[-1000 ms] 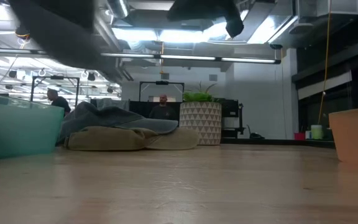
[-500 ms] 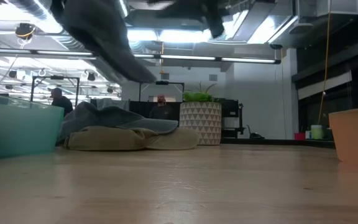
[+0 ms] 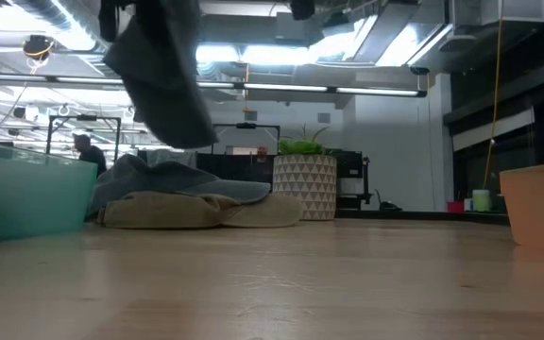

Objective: Pick & Place hat
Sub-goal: Put the blue cap into the orange bin

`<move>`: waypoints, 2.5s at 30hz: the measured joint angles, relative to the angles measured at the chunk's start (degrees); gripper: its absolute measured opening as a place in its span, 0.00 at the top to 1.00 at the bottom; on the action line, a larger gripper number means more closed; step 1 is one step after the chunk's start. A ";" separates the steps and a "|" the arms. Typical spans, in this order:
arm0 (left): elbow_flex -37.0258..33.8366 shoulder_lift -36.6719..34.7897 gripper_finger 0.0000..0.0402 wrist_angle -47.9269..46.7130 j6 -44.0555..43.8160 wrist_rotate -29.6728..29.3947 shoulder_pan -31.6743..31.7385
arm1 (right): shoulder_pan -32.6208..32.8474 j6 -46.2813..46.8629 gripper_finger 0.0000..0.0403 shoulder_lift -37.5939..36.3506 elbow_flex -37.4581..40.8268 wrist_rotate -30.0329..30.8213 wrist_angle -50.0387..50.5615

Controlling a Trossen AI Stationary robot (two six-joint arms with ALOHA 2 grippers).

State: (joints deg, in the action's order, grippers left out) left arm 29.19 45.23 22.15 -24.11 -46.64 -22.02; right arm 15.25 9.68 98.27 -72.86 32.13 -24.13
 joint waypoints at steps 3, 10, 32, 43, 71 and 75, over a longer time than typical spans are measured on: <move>0.00 3.38 0.98 4.05 1.40 -2.07 0.00 | 0.11 -1.41 0.51 2.05 -3.35 0.51 2.99; 0.34 9.06 0.98 8.50 2.83 -7.03 0.46 | 2.07 -6.63 0.55 7.62 -16.54 11.07 20.41; 6.62 16.35 0.97 9.27 5.39 -5.46 1.66 | 2.14 -9.87 0.36 14.63 -34.21 29.24 45.30; 6.64 18.49 0.97 13.68 5.17 0.52 2.80 | -1.71 0.52 0.30 14.63 -34.21 21.01 48.21; 6.62 18.51 0.75 10.57 5.37 6.66 2.08 | 2.31 0.38 0.98 14.57 -34.16 24.53 55.87; 6.56 18.28 0.66 10.41 5.37 16.41 2.16 | 3.72 2.70 0.98 14.20 -34.18 23.83 59.58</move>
State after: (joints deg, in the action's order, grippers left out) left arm 35.75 63.51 32.56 -18.74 -30.23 -19.86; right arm 18.96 12.38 112.47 -107.04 55.96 35.45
